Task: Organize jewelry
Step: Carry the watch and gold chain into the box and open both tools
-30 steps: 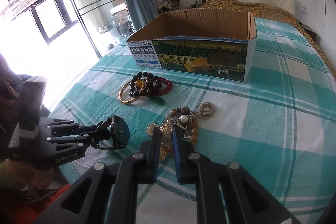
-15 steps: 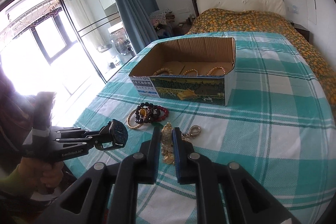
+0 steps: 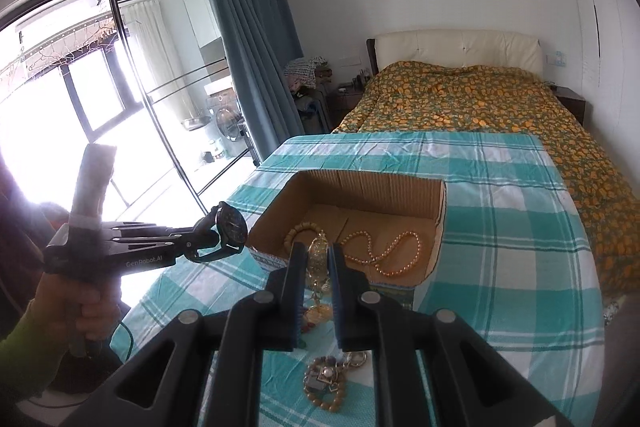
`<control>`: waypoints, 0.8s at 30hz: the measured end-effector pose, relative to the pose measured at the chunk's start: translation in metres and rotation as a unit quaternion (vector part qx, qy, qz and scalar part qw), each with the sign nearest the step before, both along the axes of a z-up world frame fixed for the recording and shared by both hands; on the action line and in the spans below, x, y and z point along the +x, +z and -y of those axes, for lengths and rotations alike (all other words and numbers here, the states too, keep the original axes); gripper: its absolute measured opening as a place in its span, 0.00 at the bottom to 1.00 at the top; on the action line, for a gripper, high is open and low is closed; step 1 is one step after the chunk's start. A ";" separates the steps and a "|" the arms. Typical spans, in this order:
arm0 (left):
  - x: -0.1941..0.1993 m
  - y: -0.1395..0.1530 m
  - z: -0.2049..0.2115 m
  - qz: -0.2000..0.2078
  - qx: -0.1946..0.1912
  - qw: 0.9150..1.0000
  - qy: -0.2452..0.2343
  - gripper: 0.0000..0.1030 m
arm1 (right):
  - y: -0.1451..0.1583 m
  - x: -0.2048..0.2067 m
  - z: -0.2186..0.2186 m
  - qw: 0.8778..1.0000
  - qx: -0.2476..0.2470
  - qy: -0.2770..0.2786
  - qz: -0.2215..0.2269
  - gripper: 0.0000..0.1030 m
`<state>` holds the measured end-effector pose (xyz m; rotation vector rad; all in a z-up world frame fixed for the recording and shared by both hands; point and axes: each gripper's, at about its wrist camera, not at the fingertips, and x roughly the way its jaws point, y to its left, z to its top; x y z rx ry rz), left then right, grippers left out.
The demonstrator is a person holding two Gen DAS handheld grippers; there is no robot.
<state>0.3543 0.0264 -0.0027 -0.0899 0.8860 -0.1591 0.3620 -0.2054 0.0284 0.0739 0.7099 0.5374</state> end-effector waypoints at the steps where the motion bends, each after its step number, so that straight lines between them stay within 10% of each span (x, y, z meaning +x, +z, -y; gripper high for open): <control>1: 0.009 0.002 -0.001 0.002 -0.001 1.000 0.004 0.11 | 0.001 0.010 -0.005 1.000 -0.003 -0.003 0.000 0.11; 21: 0.124 -0.063 0.010 -0.055 0.041 0.996 0.054 0.12 | -0.080 0.151 -0.071 0.994 -0.072 -0.057 -0.067 0.13; 24: 0.123 -0.069 0.015 -0.058 0.044 0.996 0.057 0.29 | -0.088 0.151 -0.065 0.992 -0.069 -0.078 -0.073 0.29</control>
